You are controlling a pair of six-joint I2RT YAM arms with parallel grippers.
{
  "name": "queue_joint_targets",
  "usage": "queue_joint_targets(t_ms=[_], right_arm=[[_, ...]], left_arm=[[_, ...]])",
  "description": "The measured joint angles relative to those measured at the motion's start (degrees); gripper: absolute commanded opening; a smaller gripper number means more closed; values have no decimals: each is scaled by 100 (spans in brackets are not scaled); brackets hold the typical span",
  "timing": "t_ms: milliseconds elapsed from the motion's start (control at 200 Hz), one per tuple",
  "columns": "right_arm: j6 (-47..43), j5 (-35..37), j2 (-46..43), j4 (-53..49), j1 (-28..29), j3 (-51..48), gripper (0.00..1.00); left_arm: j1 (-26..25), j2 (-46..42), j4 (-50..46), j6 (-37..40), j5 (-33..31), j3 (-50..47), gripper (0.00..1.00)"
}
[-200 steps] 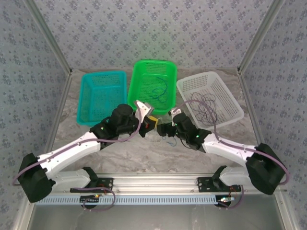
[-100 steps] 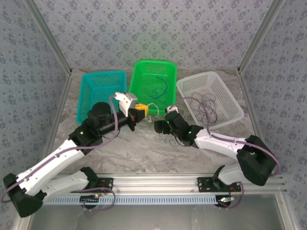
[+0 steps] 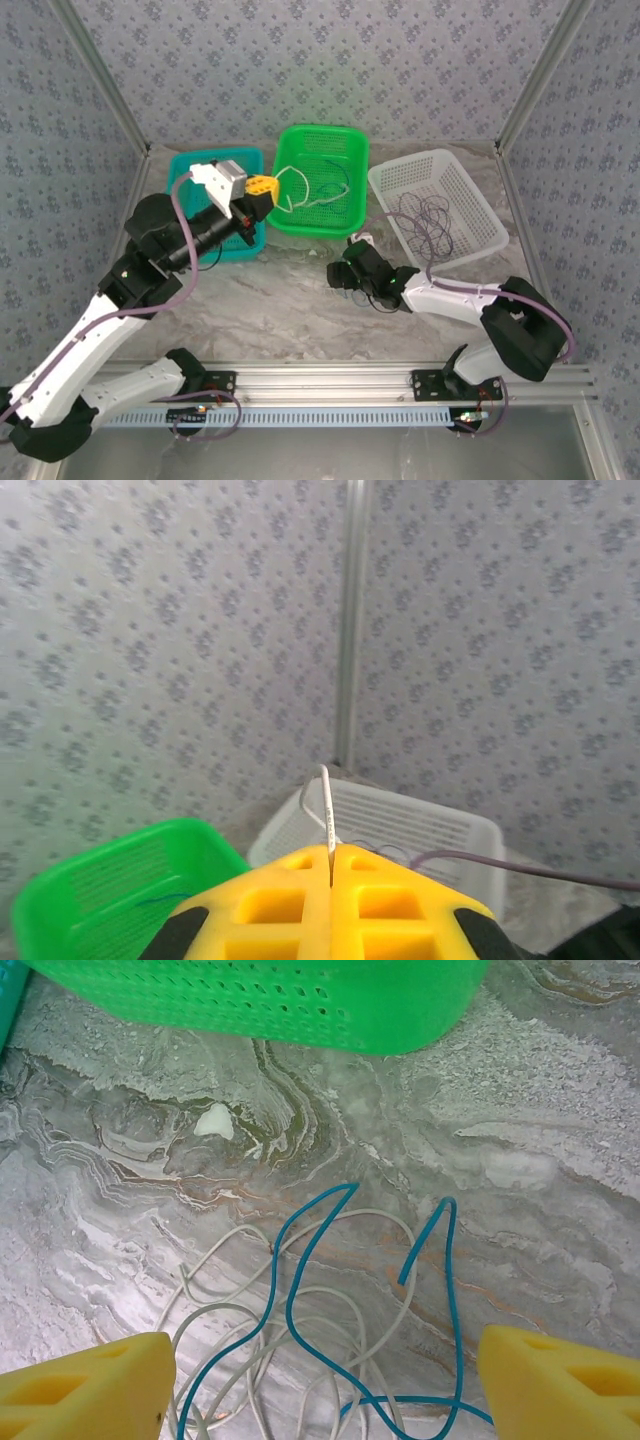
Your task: Untangle the cables
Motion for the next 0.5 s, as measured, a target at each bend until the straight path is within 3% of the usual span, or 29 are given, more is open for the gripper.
queue_joint_targets(t_ms=[115, 500], right_arm=[[2, -4, -2, -20, 0, -2, 82], [-2, 7, -254, -363, 2, 0, 83]], left_arm=[[367, 0, -184, 125, -236, 2, 0], [2299, 269, -297, -203, -280, -638, 0]])
